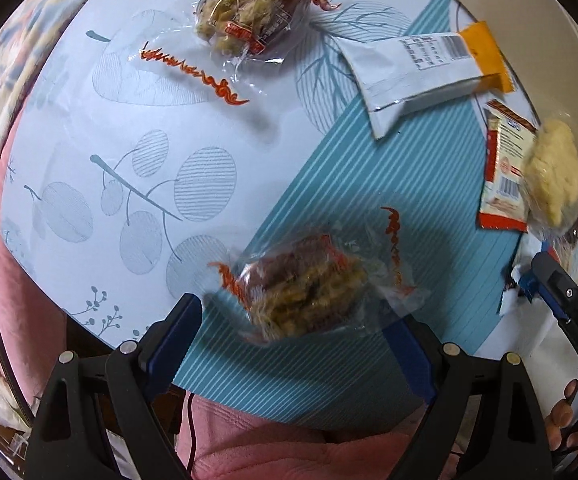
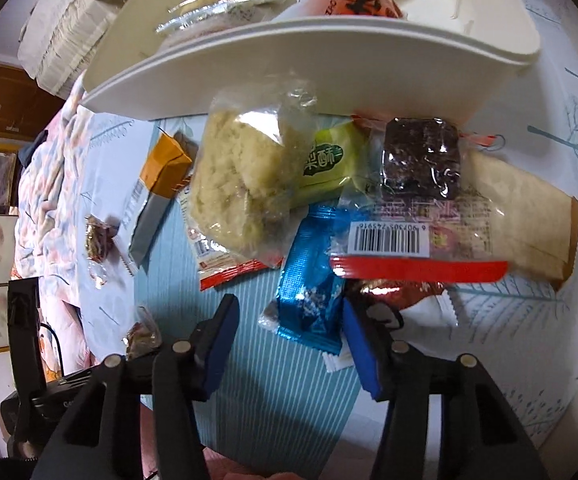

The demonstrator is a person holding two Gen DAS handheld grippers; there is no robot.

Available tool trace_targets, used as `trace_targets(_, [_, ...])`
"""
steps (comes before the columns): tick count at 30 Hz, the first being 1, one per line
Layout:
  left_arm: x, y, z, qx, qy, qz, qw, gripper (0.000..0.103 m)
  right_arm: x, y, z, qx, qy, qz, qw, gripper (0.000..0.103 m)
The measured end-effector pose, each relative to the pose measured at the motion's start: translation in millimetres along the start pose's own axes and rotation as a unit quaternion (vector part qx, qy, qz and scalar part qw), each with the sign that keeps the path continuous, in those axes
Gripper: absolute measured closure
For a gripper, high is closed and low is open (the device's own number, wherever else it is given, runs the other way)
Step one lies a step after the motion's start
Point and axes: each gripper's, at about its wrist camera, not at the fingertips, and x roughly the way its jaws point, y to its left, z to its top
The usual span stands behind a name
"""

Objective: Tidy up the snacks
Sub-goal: 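Reach the left tool toward the nut packets while the right tool approaches the blue wrapper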

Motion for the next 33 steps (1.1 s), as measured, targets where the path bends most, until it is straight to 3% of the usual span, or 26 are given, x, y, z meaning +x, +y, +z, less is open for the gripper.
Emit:
trace_targets(4, [3, -3, 8, -0.003, 0.000, 0.003, 1.0000, 0.015, 5, -2, 6, 0.000, 0.010, -0.002, 1.000, 0.053])
trace_targets(13, [-1, -25, 38, 0.009, -0.011, 0.016, 0.9998, 0.035, 14, 14, 11, -0.026, 0.025, -0.036, 0.999, 0.063])
trace_targets(19, [-7, -40, 46, 0.026, -0.017, 0.026, 0.9992, 0.040, 16, 24, 11, -0.045, 0.033, -0.052, 0.997, 0.069])
trace_targets(33, [-32, -54, 30, 0.059, -0.026, 0.015, 0.9978, 0.059, 17, 36, -17, -0.036, 0.081, -0.018, 0.996, 0.072])
